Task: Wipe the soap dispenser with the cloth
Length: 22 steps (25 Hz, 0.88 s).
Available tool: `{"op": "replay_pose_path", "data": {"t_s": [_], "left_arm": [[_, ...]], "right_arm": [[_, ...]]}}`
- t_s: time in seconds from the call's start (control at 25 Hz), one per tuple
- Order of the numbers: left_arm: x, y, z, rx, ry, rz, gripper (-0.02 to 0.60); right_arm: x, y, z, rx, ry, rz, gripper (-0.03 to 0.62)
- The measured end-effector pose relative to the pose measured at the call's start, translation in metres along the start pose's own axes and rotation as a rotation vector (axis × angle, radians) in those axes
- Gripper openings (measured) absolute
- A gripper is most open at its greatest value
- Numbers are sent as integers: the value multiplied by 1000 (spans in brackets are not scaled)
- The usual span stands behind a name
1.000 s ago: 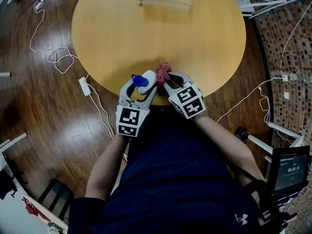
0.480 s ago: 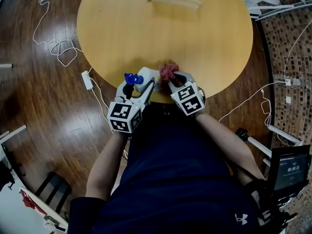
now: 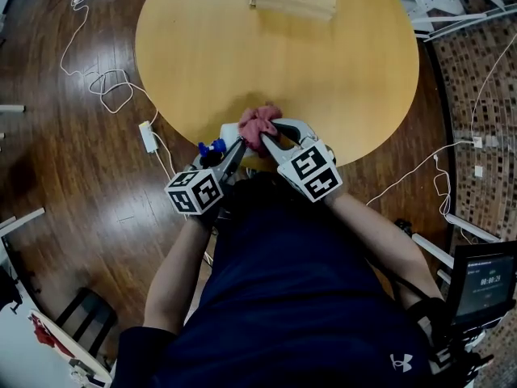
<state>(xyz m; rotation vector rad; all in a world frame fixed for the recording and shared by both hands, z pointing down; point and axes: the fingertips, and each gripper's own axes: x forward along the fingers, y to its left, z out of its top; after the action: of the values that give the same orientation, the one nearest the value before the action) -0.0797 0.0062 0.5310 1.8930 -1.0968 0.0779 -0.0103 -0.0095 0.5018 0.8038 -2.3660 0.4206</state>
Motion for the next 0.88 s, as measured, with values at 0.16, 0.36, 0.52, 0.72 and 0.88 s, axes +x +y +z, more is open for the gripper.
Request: {"op": "replay_pose_path", "data": {"t_s": [0.16, 0.36, 0.52, 0.72, 0.88], "left_arm": [[-3, 9, -11, -94, -24, 2, 267], [-4, 12, -22, -163, 2, -12, 267], [-6, 17, -23, -200, 7, -24, 268], [-10, 24, -32, -175, 65, -14, 290], [-15, 20, -36, -46, 122, -26, 295]], "right_arm": [[7, 57, 28, -141, -39, 139, 89], [16, 45, -1, -23, -13, 154, 89], [17, 33, -10, -44, 5, 86, 87], [16, 18, -17, -77, 53, 30, 87], [17, 7, -21, -90, 70, 4, 87]]}}
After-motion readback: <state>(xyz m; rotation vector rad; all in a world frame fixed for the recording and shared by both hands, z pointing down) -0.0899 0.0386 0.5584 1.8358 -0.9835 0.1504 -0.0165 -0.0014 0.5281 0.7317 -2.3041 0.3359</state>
